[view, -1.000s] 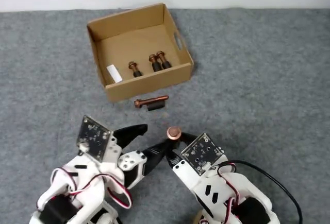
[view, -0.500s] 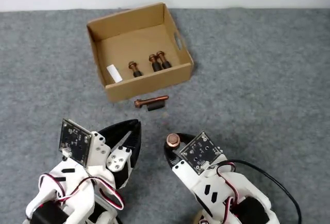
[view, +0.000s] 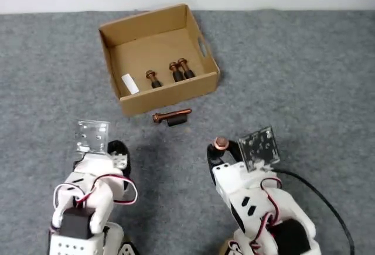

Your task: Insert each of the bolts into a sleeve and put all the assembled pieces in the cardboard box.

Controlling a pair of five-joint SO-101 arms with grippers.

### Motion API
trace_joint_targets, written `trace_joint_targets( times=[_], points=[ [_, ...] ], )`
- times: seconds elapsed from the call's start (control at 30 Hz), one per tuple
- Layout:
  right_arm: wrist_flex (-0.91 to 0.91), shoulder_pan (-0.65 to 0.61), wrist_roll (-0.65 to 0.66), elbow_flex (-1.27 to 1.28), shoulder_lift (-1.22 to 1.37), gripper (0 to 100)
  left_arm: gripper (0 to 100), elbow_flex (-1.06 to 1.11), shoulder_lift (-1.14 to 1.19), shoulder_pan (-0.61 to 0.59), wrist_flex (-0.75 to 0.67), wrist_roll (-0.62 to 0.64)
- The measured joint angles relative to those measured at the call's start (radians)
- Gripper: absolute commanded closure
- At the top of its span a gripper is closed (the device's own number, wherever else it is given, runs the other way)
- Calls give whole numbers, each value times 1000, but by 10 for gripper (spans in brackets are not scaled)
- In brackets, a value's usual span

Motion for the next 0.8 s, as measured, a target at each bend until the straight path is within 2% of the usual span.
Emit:
trace_joint_targets(
  times=[0.13,0.33,0.5,0.8],
  points=[
    [-77,3,-8,-112,193,991,995,132,2,-17,-100,-51],
    [-267,6,-8,-284,531,991,995,275,3,0,-215,-58],
    [-448,6,-6,-436,819,990,995,279,3,0,-235,-60],
    [-715,6,97,-684,1310,990,995,279,3,0,-235,-60]
  ],
)
